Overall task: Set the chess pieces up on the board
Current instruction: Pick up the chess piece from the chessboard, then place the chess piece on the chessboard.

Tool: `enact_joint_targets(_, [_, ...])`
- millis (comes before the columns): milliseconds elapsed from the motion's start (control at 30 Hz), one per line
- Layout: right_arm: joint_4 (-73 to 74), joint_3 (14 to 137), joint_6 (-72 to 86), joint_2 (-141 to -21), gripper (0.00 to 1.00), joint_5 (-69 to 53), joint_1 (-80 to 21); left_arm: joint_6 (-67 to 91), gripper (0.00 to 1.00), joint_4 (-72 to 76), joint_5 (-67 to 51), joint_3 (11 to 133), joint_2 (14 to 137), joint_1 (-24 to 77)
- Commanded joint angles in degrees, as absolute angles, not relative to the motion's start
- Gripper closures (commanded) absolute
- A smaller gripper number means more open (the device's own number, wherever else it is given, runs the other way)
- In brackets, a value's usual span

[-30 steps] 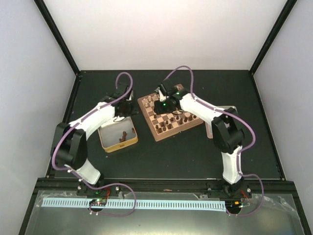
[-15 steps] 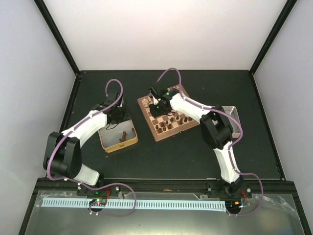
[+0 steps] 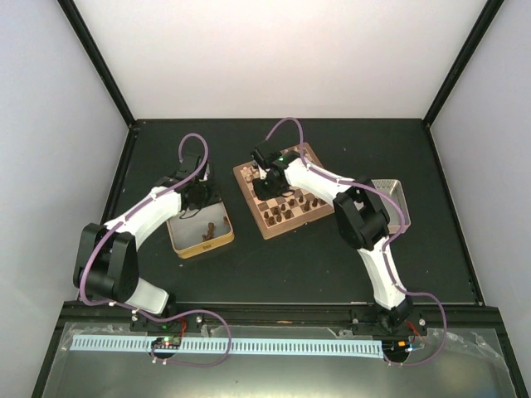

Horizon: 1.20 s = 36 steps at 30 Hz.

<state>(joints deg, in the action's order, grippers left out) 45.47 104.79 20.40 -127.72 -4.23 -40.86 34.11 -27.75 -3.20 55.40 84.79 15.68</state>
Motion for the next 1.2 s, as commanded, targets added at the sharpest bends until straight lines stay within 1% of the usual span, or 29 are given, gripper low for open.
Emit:
enact_joint_targets(0, [46.3, 105.9, 20.6, -127.7, 0.91, -3.8, -41.2, 33.7, 0.67, -26.9, -4.1, 55.8, 84.5, 15.1])
enact_joint_targets(67, [45.9, 105.1, 21.1, -126.4, 0.95, -2.7, -41.2, 33.7, 0.67, -26.9, -4.1, 55.9, 84.4, 15.1])
enact_joint_targets(167, [44.0, 101.9, 22.1, -122.9, 0.97, 0.3, -41.0, 33.7, 0.67, -26.9, -4.1, 55.9, 84.2, 15.1])
enact_joint_targets(300, [40.6, 95.0, 23.5, -116.0, 0.97, 2.6, -38.5, 33.6, 0.67, -27.0, -4.2, 55.7, 83.8, 15.1])
enact_joint_targets(533, [36.7, 82.1, 24.7, -106.9, 0.94, 3.1, -28.2, 33.2, 0.67, -26.7, -5.4, 55.5, 84.0, 15.1])
enact_joint_targets(667, [37.0, 79.5, 23.5, -106.6, 0.94, 2.3, -25.0, 33.3, 0.67, -26.5, -5.9, 55.5, 84.3, 15.1])
enact_joint_targets(967, [37.2, 80.1, 21.3, -109.7, 0.93, -4.4, -24.7, 33.4, 0.67, -26.6, -6.4, 55.5, 84.5, 15.1])
enact_joint_targets(1167, [39.1, 81.9, 20.4, -112.0, 0.91, -5.6, -24.8, 33.2, 0.67, -26.9, -6.7, 55.7, 84.8, 15.1])
